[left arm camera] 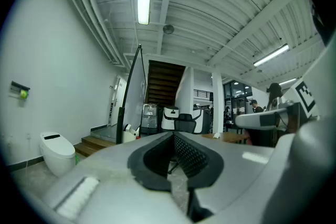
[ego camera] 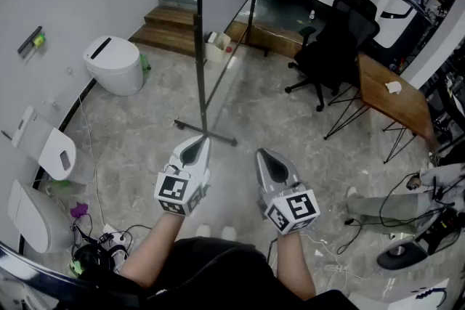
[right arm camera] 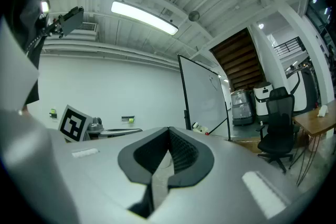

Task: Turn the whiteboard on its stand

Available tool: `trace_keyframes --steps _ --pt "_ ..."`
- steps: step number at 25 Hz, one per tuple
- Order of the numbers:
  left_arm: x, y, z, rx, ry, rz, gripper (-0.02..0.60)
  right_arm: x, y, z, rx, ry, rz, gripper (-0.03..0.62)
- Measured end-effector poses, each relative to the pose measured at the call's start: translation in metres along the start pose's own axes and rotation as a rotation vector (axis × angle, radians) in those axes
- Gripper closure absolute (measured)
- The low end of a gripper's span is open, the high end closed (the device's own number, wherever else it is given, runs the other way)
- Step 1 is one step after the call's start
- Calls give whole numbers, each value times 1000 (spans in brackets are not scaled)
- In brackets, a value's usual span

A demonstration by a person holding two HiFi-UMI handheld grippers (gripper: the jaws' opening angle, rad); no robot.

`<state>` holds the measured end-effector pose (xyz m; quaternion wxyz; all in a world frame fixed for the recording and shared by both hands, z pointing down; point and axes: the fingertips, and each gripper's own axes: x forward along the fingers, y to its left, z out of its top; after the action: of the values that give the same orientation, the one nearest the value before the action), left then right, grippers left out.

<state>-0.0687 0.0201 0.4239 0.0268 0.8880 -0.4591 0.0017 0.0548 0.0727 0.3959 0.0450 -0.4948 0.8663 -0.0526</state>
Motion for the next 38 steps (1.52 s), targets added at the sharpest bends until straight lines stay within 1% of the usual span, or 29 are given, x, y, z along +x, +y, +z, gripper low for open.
trace_keyframes --steps 3,8,12,16,23,28,32,36,38 --pt "-5 -5 8 -22 -1 12 576 -6 3 -1 6 6 4 585" --pt "-4 -3 9 -23 -4 16 576 -2 5 -2 -5 10 22 585" --pt "-2 2 -1 -6 3 12 576 3 6 0 9 4 50 585" --pt "1 8 -3 -7 2 19 575 8 5 1 26 -6 67 585" --pt "12 10 0 -22 8 26 577 12 -6 0 30 1 61 585" --pt "23 4 -12 -9 26 18 578 10 -15 -4 29 9 61 585" --pt "31 -3 -13 -17 25 18 578 5 -27 -4 37 9 46 585" --pt "42 -13 -11 -14 21 6 578 3 -41 -4 38 3 47 585" --pt "47 -21 -10 -23 7 -15 577 1 -48 -7 39 8 52 585"
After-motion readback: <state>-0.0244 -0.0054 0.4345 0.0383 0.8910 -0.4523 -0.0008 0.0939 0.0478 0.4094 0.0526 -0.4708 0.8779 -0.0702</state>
